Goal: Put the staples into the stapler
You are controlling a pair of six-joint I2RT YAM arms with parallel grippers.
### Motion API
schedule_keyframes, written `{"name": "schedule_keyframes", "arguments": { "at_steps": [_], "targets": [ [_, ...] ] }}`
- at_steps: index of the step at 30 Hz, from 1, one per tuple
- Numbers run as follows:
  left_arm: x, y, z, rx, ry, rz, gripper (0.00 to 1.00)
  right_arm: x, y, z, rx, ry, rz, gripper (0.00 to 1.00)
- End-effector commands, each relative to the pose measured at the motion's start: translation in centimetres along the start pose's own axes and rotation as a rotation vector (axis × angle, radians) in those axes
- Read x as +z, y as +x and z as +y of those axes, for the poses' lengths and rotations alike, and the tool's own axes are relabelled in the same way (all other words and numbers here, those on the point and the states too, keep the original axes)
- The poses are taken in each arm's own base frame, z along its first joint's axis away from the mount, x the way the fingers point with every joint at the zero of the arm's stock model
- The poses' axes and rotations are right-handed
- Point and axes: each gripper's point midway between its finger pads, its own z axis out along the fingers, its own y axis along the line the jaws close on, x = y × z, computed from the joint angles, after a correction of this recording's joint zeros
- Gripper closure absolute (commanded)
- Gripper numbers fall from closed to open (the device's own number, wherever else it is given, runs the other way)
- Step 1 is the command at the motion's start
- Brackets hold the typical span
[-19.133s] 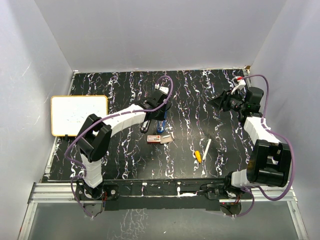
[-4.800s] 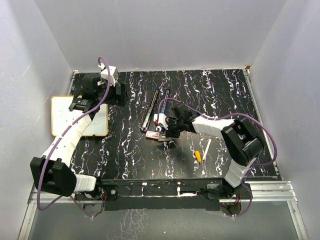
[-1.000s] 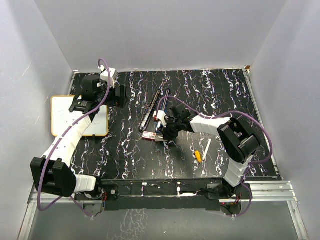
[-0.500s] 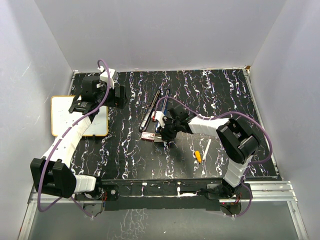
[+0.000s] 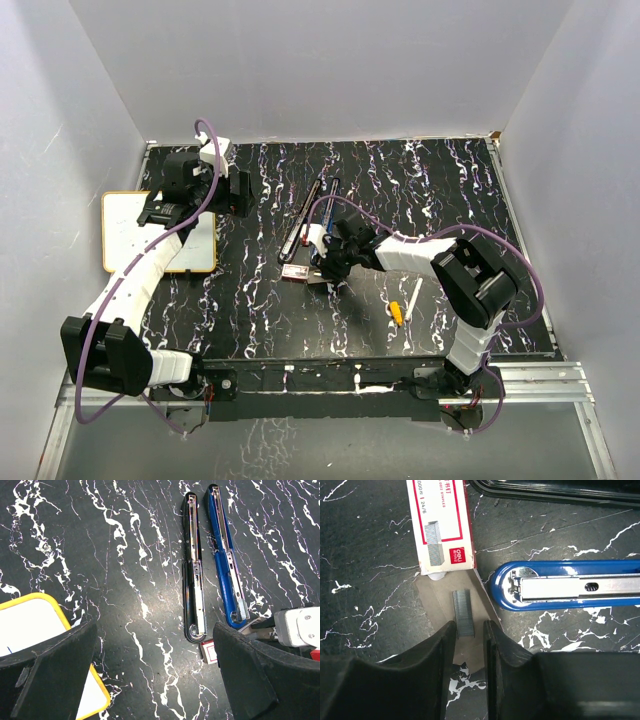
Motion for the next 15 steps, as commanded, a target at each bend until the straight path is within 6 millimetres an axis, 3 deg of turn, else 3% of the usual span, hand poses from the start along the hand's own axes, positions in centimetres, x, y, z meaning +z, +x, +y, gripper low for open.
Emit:
{"name": "schedule_keyframes", "arguments": {
  "at_steps": [1,7,15],
  "targets": [
    [-1.3,-1.0,-0.3,0.015,0.007,-0.047,0.03,0.3,0.4,0.0,-0.054,0.002,-0.001,0.72],
    [-1.4,-1.0,-0.3,0.015,0.007,-0.050,0.03,0.2,0.7,0.5,-0.080,-0.022,0.001,0.80],
    [-1.6,-1.1,-0.2,0.017,0.004,-0.051,0.03,-0.9,-1.7,0.2,-0.079,-0.037,-0.059,0.86]
  ]
}}
